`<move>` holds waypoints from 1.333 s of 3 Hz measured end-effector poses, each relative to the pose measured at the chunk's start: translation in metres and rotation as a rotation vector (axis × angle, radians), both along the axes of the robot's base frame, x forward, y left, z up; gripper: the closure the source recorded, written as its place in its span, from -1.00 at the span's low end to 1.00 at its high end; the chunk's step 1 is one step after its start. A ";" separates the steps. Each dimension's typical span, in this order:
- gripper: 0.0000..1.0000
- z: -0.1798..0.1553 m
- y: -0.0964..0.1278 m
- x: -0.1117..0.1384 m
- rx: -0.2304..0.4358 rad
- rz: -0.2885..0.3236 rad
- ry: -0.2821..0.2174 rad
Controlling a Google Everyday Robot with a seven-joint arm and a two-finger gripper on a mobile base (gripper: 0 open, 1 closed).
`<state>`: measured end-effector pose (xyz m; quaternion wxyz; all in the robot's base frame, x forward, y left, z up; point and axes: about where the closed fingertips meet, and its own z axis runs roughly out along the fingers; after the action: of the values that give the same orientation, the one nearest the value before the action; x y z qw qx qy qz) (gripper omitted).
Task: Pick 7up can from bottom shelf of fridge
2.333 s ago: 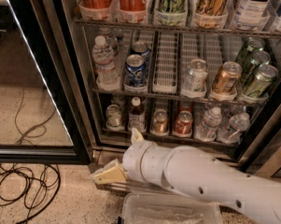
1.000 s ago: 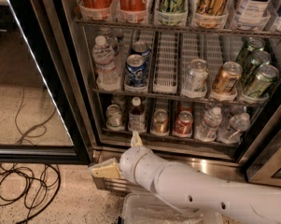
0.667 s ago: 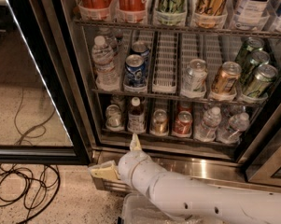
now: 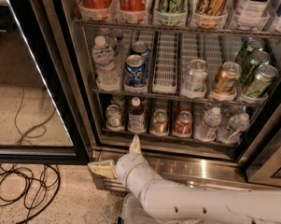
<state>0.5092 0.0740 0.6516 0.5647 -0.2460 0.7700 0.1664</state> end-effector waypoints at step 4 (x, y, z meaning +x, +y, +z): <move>-0.98 -0.026 0.016 0.025 0.075 -0.121 -0.063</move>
Offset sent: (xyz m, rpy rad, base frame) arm 0.0068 0.0028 -0.0090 0.0480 -0.0159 -0.0271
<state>0.5347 0.0902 0.6252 0.6063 -0.1830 0.7586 0.1529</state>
